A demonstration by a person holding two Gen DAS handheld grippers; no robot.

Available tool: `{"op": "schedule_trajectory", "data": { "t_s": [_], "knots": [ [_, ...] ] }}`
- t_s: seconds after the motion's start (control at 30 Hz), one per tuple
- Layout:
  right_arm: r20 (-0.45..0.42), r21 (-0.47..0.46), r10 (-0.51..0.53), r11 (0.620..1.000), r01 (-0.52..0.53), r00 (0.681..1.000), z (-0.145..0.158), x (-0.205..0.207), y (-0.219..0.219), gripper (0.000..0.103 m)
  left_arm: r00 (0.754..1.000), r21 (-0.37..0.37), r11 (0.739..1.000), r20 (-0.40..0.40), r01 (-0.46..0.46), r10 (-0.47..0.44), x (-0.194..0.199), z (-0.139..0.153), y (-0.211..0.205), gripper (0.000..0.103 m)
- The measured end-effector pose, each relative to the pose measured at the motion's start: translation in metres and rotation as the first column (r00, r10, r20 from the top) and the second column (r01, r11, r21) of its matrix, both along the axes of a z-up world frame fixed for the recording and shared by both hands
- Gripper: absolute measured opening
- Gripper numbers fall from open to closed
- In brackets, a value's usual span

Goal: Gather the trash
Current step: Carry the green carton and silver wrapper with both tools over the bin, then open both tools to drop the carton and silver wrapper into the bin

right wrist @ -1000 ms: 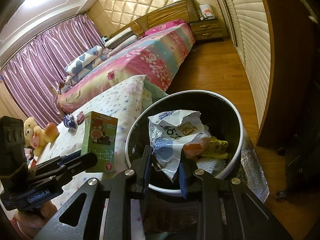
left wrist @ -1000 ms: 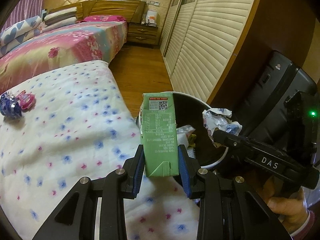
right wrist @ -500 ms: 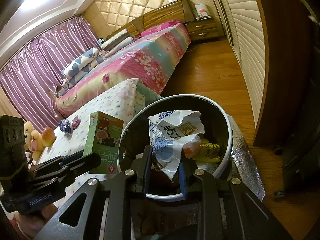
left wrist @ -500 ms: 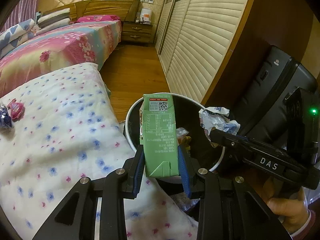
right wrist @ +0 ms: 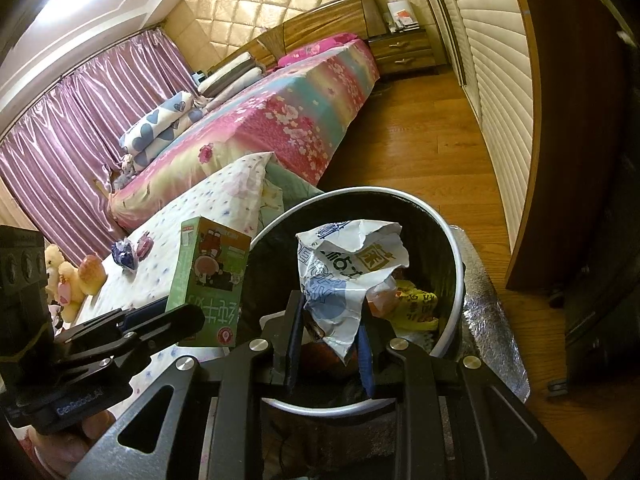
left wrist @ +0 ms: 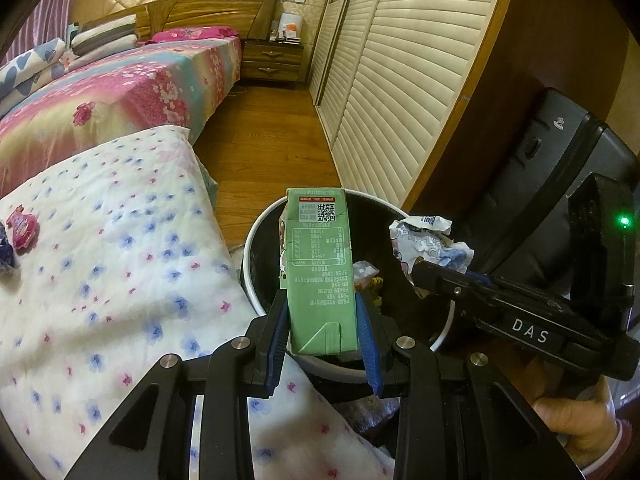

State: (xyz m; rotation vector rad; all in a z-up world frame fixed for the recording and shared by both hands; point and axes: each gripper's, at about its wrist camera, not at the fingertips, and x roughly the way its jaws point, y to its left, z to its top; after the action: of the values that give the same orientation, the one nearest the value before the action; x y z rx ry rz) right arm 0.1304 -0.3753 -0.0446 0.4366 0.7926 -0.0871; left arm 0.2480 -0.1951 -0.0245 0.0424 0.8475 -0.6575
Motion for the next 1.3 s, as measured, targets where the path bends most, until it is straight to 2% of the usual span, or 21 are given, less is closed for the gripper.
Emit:
{"op": "schedule_trajectory", "data": {
  "t_s": [0.97, 1.17, 1.23, 1.3],
  "knots": [
    [-0.023, 0.011, -0.011, 1.0, 0.012, 1.0, -0.009, 0.005, -0.01, 0.029, 0.999, -0.003, 1.0, -0.033, 0.007, -0.007, 0.007, 0.0, -0.002, 0.032],
    [-0.021, 0.038, -0.033, 0.999, 0.034, 0.999, -0.007, 0.003, -0.016, 0.039, 0.999, -0.011, 1.0, -0.032, 0.018, -0.018, 0.004, 0.003, 0.0, 0.033],
    [-0.017, 0.045, -0.041, 0.998, 0.042, 0.999, -0.007, 0.002, -0.017, 0.044, 1.0, -0.011, 1.0, -0.027, 0.015, -0.016, 0.004, 0.004, 0.002, 0.036],
    [-0.013, 0.048, -0.049, 0.998, 0.049, 0.999, -0.006, 0.0, -0.018, 0.044, 1.0, -0.016, 1.0, -0.018, 0.006, -0.006, 0.001, 0.006, 0.007, 0.046]
  ]
}}
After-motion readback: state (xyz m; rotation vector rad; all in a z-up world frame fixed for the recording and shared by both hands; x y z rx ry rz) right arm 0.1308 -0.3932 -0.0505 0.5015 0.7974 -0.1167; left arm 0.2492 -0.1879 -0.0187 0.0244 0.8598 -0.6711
